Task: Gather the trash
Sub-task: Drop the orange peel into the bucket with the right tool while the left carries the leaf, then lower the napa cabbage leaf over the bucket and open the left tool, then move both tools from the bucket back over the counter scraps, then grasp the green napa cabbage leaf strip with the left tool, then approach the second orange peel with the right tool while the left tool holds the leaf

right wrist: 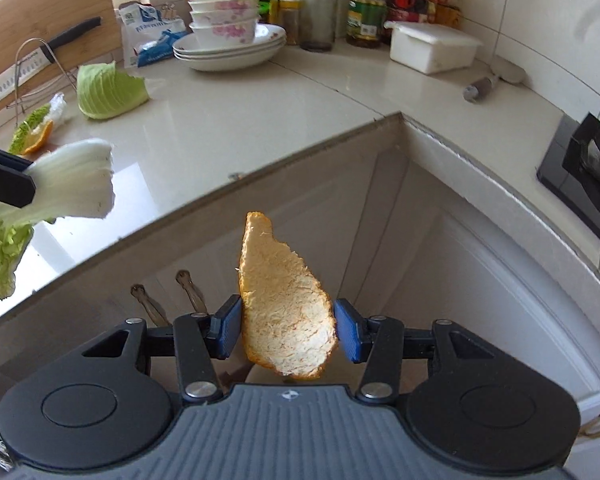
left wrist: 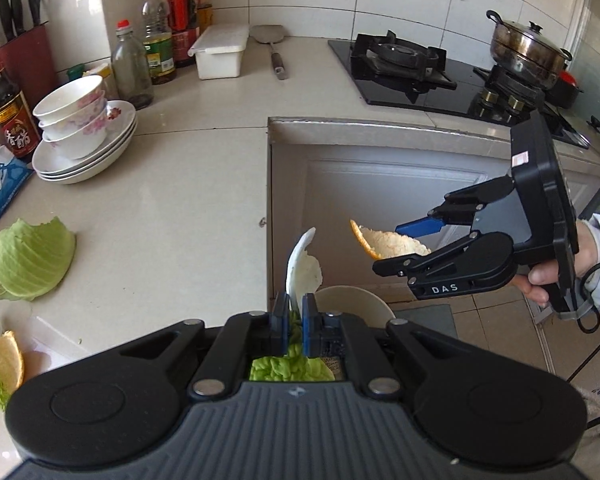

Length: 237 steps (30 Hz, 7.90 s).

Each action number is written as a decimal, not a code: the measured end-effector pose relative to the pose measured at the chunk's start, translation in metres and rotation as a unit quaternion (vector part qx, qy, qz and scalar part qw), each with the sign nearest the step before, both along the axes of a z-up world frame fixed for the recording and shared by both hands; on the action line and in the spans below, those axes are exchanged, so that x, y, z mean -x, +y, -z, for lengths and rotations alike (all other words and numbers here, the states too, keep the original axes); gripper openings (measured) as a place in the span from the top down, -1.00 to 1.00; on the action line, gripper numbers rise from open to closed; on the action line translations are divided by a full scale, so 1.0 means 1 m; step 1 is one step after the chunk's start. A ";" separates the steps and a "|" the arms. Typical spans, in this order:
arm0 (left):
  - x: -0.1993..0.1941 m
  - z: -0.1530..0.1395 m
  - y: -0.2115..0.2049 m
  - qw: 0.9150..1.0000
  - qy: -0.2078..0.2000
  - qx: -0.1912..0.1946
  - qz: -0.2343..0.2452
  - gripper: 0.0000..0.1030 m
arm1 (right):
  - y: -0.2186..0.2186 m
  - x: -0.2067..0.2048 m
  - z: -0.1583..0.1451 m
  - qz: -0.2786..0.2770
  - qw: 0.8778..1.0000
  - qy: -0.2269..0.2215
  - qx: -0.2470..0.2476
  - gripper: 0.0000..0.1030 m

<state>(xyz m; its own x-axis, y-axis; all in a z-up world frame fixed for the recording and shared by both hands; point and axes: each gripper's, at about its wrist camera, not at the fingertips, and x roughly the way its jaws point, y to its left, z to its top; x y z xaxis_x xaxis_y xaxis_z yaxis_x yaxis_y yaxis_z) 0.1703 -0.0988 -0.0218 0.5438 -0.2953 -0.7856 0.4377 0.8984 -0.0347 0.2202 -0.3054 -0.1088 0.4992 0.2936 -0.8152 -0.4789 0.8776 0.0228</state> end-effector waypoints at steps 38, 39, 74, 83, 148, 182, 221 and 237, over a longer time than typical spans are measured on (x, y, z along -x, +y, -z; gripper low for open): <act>-0.061 0.126 -0.152 0.994 0.100 0.001 0.037 0.92 | -0.089 0.065 0.047 0.114 0.993 0.016 -0.010 -0.98; -0.062 0.134 -0.156 0.994 0.103 -0.003 0.032 0.92 | -0.092 0.067 0.048 0.118 0.993 0.013 -0.007 -0.98; -0.082 0.194 -0.204 0.996 0.074 -0.041 -0.015 -0.77 | -0.124 0.096 0.051 0.189 0.982 0.011 -0.003 -1.00; -0.066 0.170 -0.191 0.997 0.075 -0.030 -0.009 -0.77 | -0.120 0.096 0.042 0.189 0.982 0.008 0.002 -1.00; 0.025 0.018 0.193 0.932 -0.065 -0.044 -0.355 -0.79 | 0.163 -0.006 -0.059 -0.121 0.991 -0.061 -0.017 -1.00; -0.038 0.057 0.222 0.918 -0.053 -0.089 -0.383 0.32 | 0.207 -0.045 -0.036 -0.153 0.988 -0.019 -0.014 -1.00; 0.020 0.014 0.245 0.929 -0.056 -0.087 -0.355 0.79 | 0.334 -0.054 -0.016 -0.340 0.939 0.007 -0.057 -0.72; 0.021 0.010 0.258 0.923 -0.056 -0.079 -0.372 0.79 | 0.374 -0.052 -0.010 -0.392 0.918 -0.034 -0.039 -0.59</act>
